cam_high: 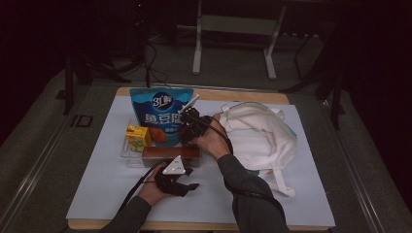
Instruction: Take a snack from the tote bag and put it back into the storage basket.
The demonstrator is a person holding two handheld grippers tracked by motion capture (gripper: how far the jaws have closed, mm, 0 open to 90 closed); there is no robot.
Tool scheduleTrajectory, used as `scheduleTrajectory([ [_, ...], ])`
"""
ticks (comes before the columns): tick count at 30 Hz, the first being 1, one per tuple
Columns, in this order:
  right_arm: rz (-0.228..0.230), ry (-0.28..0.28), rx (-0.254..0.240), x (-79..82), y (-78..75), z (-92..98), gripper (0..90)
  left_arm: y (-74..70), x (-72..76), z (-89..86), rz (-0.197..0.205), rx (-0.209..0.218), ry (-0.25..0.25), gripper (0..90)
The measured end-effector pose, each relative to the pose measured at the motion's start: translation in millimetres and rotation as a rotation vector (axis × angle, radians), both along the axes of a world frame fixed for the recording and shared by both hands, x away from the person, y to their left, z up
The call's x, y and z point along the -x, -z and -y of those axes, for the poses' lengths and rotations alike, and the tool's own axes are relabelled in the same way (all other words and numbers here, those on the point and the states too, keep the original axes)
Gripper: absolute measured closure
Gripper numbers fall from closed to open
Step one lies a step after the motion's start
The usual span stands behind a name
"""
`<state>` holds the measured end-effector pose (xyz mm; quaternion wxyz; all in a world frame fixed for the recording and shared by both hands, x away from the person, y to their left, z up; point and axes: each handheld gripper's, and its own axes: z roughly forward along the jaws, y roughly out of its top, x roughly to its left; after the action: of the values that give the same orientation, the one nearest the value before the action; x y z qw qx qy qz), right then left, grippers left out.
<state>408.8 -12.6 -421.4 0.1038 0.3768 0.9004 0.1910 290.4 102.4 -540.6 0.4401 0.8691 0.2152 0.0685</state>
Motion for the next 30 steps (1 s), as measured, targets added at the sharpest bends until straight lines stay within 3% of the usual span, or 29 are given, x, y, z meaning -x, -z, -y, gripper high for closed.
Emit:
scheduleTrajectory([
  [11, 0.035, -0.014, -0.046, 4.4, -17.7, 0.0, 25.8, 0.0, 0.1, 0.2, 0.001, -0.001, 0.000, 39.0],
  [30, 0.064, 0.003, -0.062, 4.0, -30.1, 16.7, 26.3, 0.0, -0.2, -0.2, -0.003, -0.001, -0.003, 39.0],
])
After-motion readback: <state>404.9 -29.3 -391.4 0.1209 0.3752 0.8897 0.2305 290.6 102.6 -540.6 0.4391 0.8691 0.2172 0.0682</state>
